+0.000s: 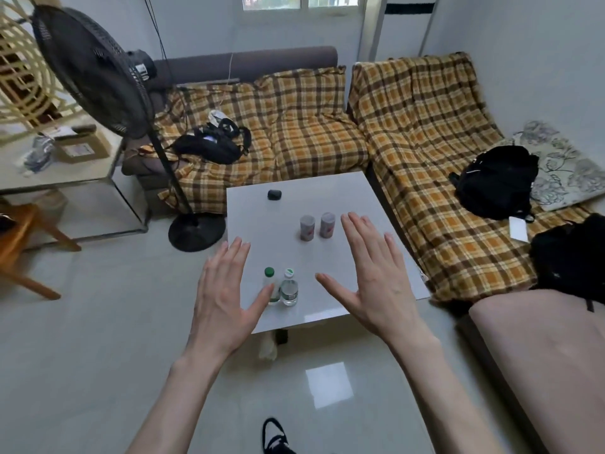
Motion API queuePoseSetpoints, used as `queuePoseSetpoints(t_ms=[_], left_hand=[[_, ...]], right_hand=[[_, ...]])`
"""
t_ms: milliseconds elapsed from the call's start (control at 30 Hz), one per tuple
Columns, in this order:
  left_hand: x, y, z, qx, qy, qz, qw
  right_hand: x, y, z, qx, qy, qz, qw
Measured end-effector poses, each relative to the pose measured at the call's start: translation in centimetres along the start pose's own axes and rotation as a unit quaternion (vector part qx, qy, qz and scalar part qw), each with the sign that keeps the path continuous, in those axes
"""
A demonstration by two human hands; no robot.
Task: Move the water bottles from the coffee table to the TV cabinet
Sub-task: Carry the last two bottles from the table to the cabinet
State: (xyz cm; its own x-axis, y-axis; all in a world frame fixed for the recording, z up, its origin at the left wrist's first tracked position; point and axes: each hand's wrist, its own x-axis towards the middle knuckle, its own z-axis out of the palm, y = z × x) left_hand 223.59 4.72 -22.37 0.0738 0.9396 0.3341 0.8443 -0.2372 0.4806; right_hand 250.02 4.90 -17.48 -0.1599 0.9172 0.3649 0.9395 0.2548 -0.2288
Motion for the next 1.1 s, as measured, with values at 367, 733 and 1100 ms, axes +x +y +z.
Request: queuePoseSetpoints(t_ms=[367, 733, 1100], left_hand=[[5.1, -6.9, 6.9, -0.028, -0.099, -0.066, 0.992], [11.2, -10.7, 16.0, -0.031, -0.164, -0.129, 0.978], [10.7, -16.9, 25.0, -0.013, -0.260, -0.175, 0.950]], right_hand=[[7.6, -0.5, 11.1, 0.015, -0.114, -0.007, 0.993], [13.5, 2.2, 22.4, 0.025, -0.265, -0.012, 0.964], [14.6, 4.7, 34.3, -0.003, -0.421, -0.037, 0.906]])
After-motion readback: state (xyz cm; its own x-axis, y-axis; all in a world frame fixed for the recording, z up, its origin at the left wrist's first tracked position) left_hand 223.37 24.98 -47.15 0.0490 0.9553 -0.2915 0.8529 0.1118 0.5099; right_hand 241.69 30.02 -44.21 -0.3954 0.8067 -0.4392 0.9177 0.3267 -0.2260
